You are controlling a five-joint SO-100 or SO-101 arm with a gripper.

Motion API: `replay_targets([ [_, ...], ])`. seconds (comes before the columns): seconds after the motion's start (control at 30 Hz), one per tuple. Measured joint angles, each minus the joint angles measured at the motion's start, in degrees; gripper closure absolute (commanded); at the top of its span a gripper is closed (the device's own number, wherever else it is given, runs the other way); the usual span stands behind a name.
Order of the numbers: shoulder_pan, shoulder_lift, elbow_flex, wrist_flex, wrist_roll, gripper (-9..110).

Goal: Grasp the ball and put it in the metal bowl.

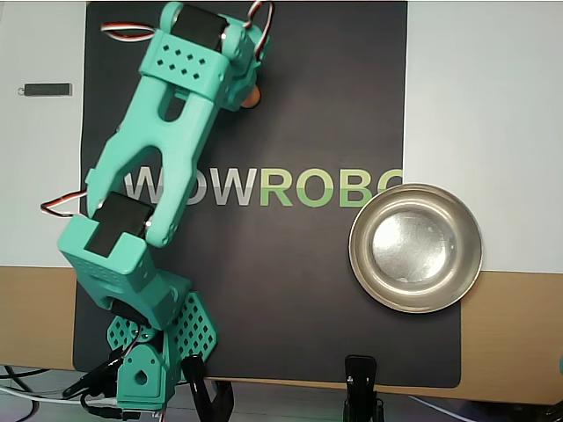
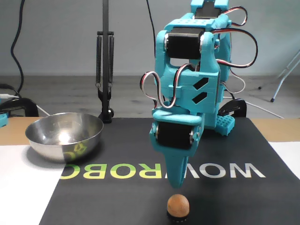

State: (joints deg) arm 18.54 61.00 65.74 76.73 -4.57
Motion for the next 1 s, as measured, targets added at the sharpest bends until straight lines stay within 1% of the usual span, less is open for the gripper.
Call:
replay_targets([
  [0.33, 0.0, 0.0, 0.0, 0.0, 0.0, 100],
  [0.4, 0.0, 0.0, 0.0, 0.0, 0.0, 94],
  [0.5, 0.0, 0.0, 0.0, 0.0, 0.0, 83],
  [0.57, 0.0, 0.0, 0.0, 0.0, 0.0, 80],
  [1.0, 0.0, -2.3, 0.0, 0.0, 0.0, 80],
])
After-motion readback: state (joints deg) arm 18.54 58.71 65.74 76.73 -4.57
